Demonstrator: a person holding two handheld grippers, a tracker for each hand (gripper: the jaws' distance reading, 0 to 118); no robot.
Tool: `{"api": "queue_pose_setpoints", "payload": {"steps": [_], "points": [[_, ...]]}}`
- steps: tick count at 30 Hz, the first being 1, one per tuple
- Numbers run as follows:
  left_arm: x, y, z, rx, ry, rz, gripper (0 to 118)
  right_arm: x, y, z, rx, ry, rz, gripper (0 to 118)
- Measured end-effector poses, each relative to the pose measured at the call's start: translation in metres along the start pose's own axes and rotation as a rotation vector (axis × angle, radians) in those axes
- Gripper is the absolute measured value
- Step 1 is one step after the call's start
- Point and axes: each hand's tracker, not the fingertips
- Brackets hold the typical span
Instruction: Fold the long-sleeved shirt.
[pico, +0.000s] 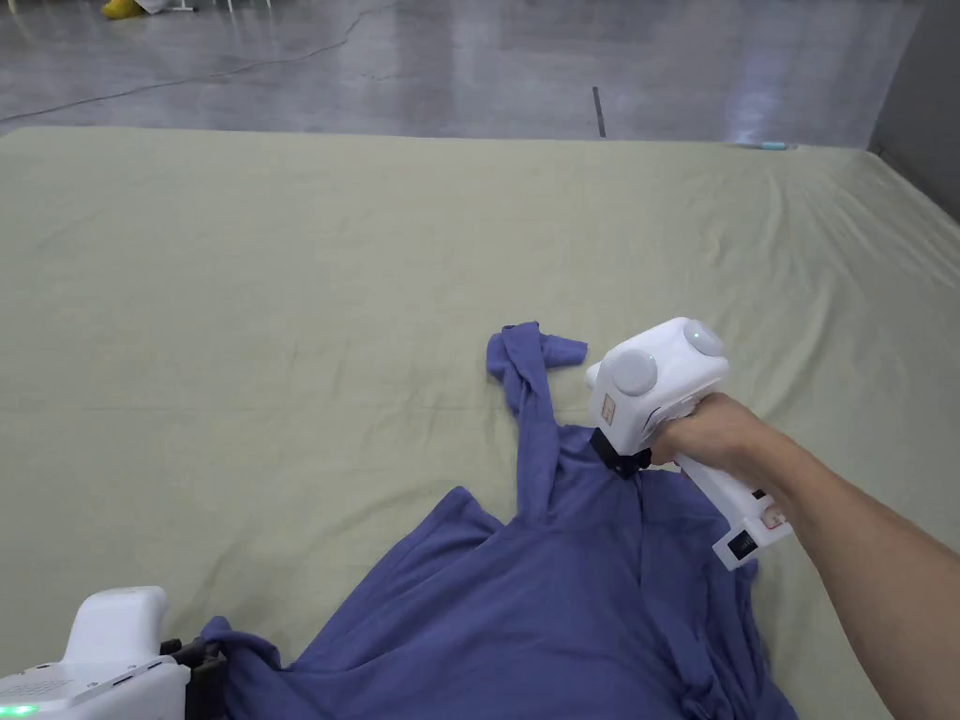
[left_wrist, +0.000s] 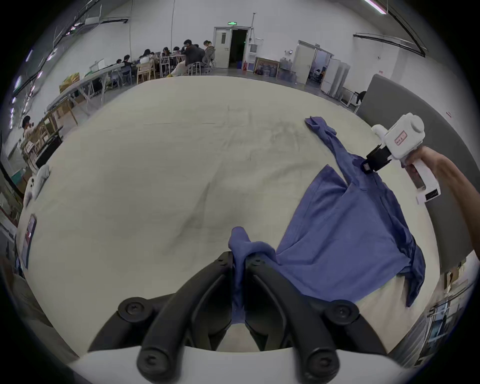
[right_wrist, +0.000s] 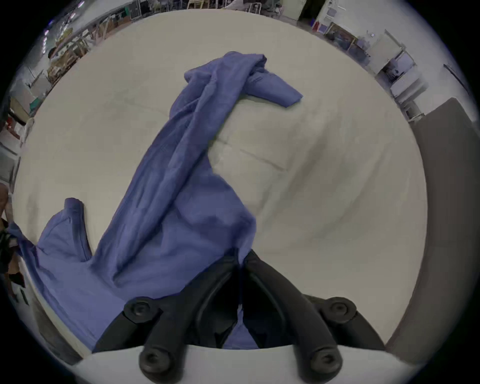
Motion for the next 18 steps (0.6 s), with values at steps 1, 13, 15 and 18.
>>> {"api": "queue_pose_setpoints", "payload": {"steps": [1,13,15,18], "points": [[0.001,0.001,0.003,0.008,-0.003,0.004,5,-0.001,-0.001,0.005,-0.006,0.0,-0.008,3],[-0.006,0.119,0.061,0.285,-0.048,0.017,5,0.037,-0.022,0.208,0.372,-0.039,-0.131,3],[-0.001,0.161,0.074,0.354,-0.05,0.013,5,0.053,-0.02,0.25,0.449,-0.059,-0.164,3],[0.009,0.23,0.091,0.445,-0.023,-0.026,5,0.075,-0.016,0.309,0.547,-0.11,-0.209,3]]}}
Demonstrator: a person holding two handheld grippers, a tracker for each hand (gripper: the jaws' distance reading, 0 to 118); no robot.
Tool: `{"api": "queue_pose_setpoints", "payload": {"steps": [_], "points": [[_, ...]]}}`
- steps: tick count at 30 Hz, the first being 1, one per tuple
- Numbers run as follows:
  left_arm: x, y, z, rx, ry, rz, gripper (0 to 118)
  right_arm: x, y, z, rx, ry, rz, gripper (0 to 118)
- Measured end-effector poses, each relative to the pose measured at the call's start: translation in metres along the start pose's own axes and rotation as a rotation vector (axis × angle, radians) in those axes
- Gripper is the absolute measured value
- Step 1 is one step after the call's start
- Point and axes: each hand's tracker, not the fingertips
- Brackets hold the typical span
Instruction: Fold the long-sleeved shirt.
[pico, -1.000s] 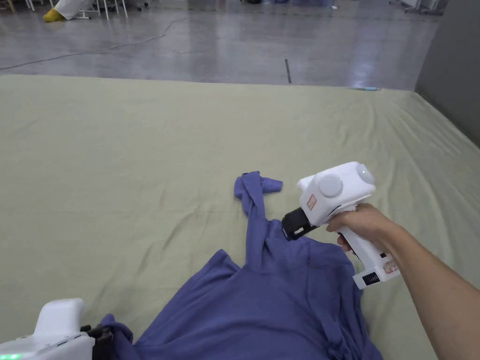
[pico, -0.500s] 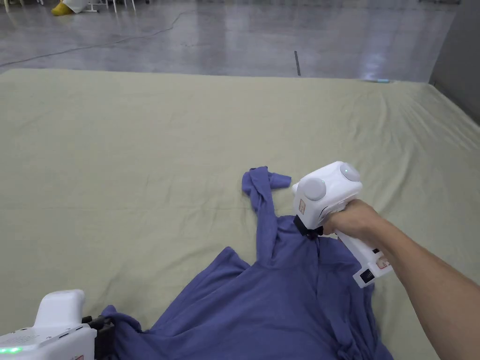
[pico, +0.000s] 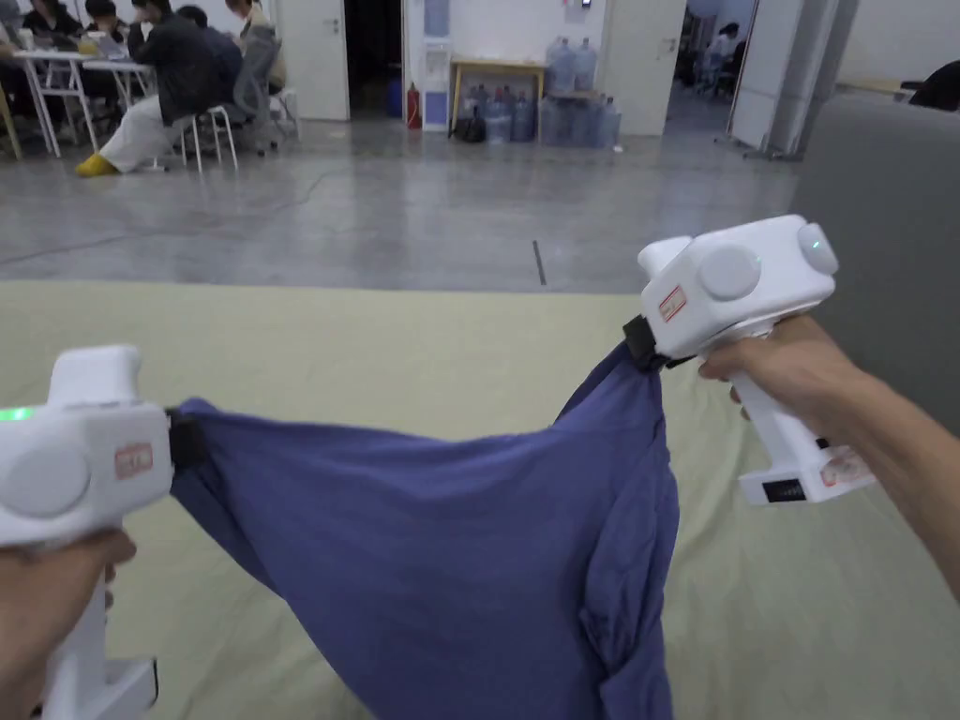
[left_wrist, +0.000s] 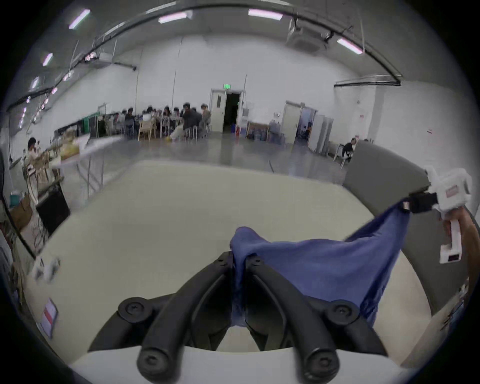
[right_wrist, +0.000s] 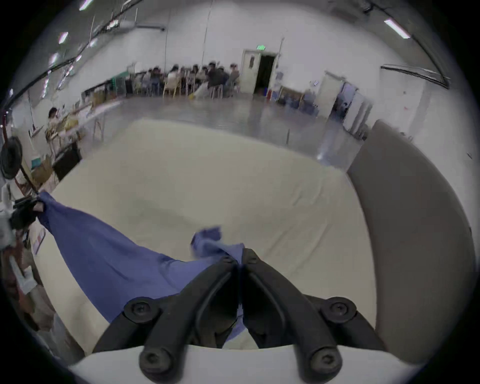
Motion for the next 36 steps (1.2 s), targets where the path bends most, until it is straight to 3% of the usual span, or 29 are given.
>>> {"api": "queue_pose_setpoints", "payload": {"steps": [7,9,12,15,17,18,24,33,36], "points": [[0.025,0.158,-0.048,0.103,0.079,-0.078,5,0.049,0.091,0.054,0.224,-0.101,-0.181,3],[0.029,0.199,-0.055,0.124,0.102,-0.05,5,0.058,0.114,0.059,0.264,-0.106,-0.207,3],[0.04,0.249,-0.061,0.184,0.124,-0.127,5,0.062,0.146,0.071,0.36,-0.207,-0.213,3],[0.054,0.287,-0.06,0.219,0.136,-0.151,5,0.075,0.178,0.084,0.431,-0.204,-0.305,3],[0.061,0.301,-0.06,0.261,0.166,-0.154,5,0.079,0.195,0.09,0.456,-0.227,-0.306,3],[0.066,0.305,-0.055,0.272,0.152,-0.163,5,0.079,0.201,0.095,0.501,-0.262,-0.295,3],[0.065,0.295,-0.069,0.269,0.111,-0.109,5,0.088,0.199,0.086,0.474,-0.237,-0.312,3],[0.044,0.19,-0.126,0.095,0.102,-0.085,5,0.083,0.116,0.012,0.323,-0.167,-0.383,3],[0.036,0.16,-0.118,0.072,0.068,-0.032,5,0.079,0.09,0.008,0.304,-0.135,-0.407,3]]}}
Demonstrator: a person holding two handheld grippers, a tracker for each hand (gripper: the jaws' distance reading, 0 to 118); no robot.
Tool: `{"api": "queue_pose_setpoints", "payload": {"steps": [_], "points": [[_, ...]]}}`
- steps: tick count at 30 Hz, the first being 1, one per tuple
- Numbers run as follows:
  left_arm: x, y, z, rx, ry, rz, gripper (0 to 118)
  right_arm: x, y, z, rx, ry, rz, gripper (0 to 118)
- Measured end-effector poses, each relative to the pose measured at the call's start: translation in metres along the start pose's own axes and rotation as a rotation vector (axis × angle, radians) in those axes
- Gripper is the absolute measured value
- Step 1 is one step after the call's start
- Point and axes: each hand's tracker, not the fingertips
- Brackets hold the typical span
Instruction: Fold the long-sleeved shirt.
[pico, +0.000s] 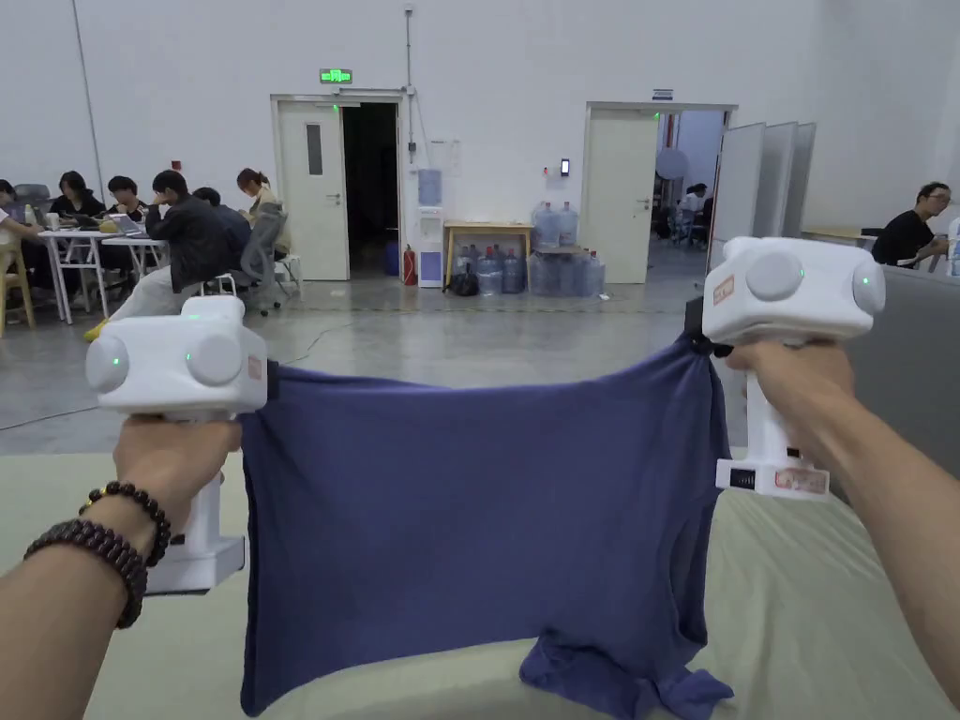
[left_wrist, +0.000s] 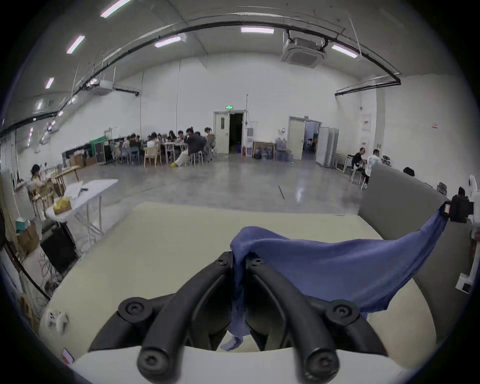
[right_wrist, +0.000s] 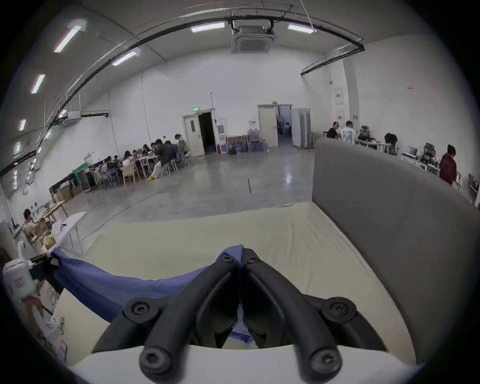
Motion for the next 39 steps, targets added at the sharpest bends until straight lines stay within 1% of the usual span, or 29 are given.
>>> {"api": "queue_pose_setpoints", "payload": {"steps": [4,7,9,10,11,14,15,18,20,21,23,24,27,29,32,34,37,38,39], "points": [[-0.014,-0.034,0.037,0.006,-0.038,0.015,5,0.008,-0.034,0.041,-0.004,0.026,0.03,3],[-0.027,-0.072,0.073,0.016,-0.051,0.022,5,0.018,-0.071,0.084,0.0,0.069,0.043,3],[-0.036,-0.101,0.099,0.008,-0.078,0.052,5,0.024,-0.1,0.113,0.0,0.093,0.035,3],[-0.041,-0.117,0.11,0.01,-0.088,0.084,5,0.027,-0.118,0.128,-0.017,0.104,0.048,3],[-0.045,-0.135,0.124,0.001,-0.096,0.084,5,0.03,-0.138,0.143,-0.009,0.099,0.045,3],[-0.053,-0.196,0.167,-0.007,-0.097,0.093,5,0.037,-0.2,0.186,-0.038,0.111,0.068,3],[-0.056,-0.22,0.181,-0.006,-0.1,0.11,5,0.04,-0.228,0.203,-0.055,0.121,0.082,3],[-0.064,-0.286,0.217,-0.066,-0.074,0.102,5,0.045,-0.295,0.239,-0.125,0.147,0.106,3],[-0.073,-0.333,0.242,-0.111,-0.103,0.085,5,0.05,-0.344,0.261,-0.201,0.18,0.089,3],[-0.075,-0.352,0.253,-0.137,-0.078,0.076,5,0.053,-0.365,0.268,-0.25,0.182,0.094,3],[-0.083,-0.389,0.271,-0.205,-0.1,0.061,5,0.055,-0.408,0.284,-0.341,0.178,0.108,3],[-0.088,-0.409,0.285,-0.202,-0.08,0.067,5,0.061,-0.427,0.286,-0.378,0.158,0.115,3],[-0.098,-0.441,0.307,-0.26,-0.068,0.079,5,0.065,-0.469,0.3,-0.497,0.136,0.108,3],[-0.104,-0.458,0.31,-0.324,-0.07,0.03,5,0.065,-0.488,0.304,-0.586,0.129,0.105,3],[-0.113,-0.475,0.302,-0.355,-0.071,0.005,5,0.061,-0.506,0.302,-0.639,0.083,0.138,3],[-0.104,-0.477,0.307,-0.362,-0.058,0.012,5,0.06,-0.513,0.293,-0.693,0.077,0.153,3],[-0.107,-0.481,0.301,-0.377,-0.05,0.033,5,0.056,-0.521,0.286,-0.72,0.07,0.176,3],[-0.105,-0.481,0.306,-0.37,-0.057,0.047,11,0.056,-0.521,0.285,-0.72,0.069,0.174,7],[-0.106,-0.48,0.305,-0.377,-0.066,0.064,32,0.057,-0.521,0.286,-0.719,0.067,0.172,24]]}}
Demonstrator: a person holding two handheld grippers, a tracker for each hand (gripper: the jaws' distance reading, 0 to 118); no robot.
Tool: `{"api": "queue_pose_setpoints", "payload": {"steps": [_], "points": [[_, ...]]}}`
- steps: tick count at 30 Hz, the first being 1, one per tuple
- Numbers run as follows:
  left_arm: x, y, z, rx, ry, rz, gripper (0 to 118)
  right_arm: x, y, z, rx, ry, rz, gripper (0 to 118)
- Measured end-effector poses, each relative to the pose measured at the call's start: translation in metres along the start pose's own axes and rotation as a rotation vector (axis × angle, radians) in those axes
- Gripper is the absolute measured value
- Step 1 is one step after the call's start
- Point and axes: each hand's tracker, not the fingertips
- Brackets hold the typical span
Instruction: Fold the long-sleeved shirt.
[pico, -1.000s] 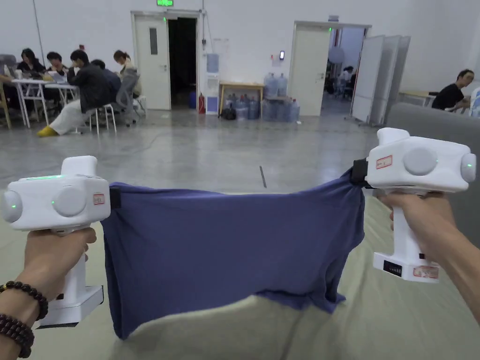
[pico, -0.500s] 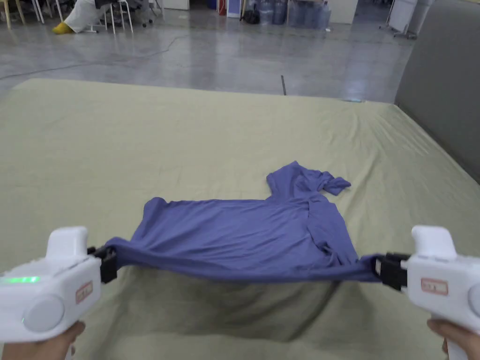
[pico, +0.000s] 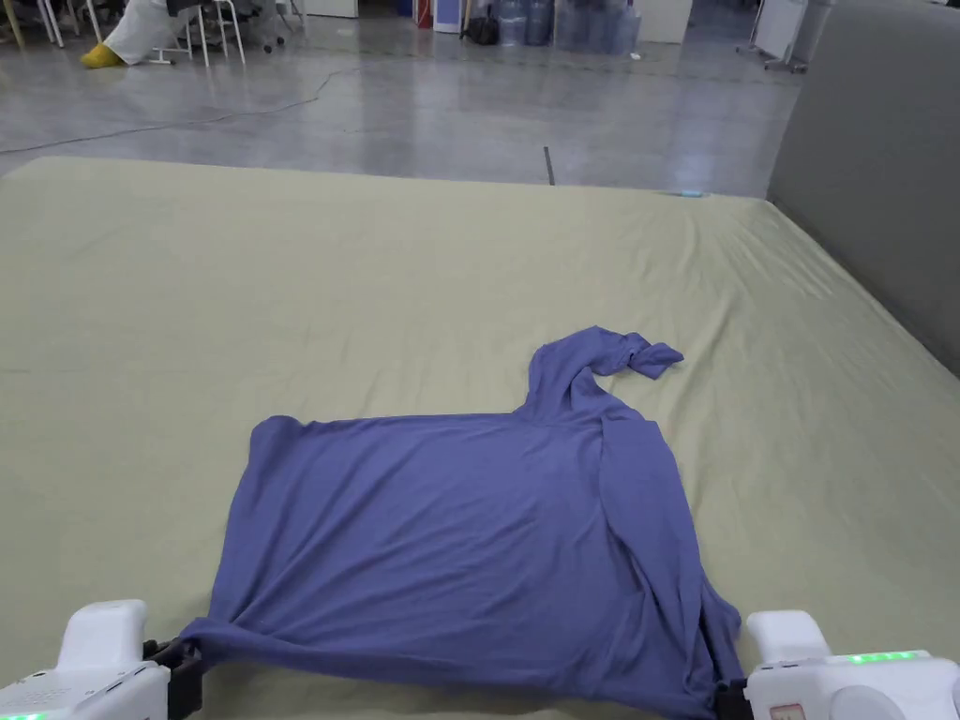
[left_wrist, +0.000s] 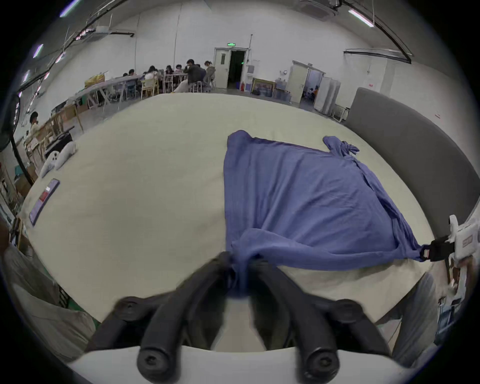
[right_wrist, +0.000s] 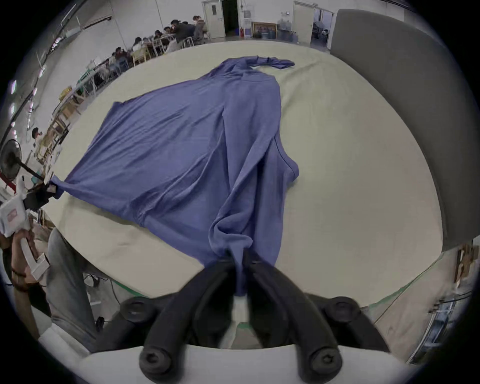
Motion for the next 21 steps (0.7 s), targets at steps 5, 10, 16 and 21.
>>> {"api": "queue_pose_setpoints", "payload": {"steps": [5,10,16,21], "points": [[-0.01,0.007,0.014,-0.016,-0.011,0.059,118,0.006,0.003,0.032,0.082,0.001,-0.024,114],[-0.004,0.04,0.041,0.043,-0.011,0.058,113,0.016,0.023,0.071,0.198,0.017,-0.105,87],[0.006,0.076,0.036,0.111,-0.035,0.051,0,0.009,0.05,0.074,0.268,0.019,-0.104,5],[0.026,0.093,0.002,0.078,-0.039,0.017,0,0.007,0.064,0.044,0.232,0.039,-0.119,5]]}}
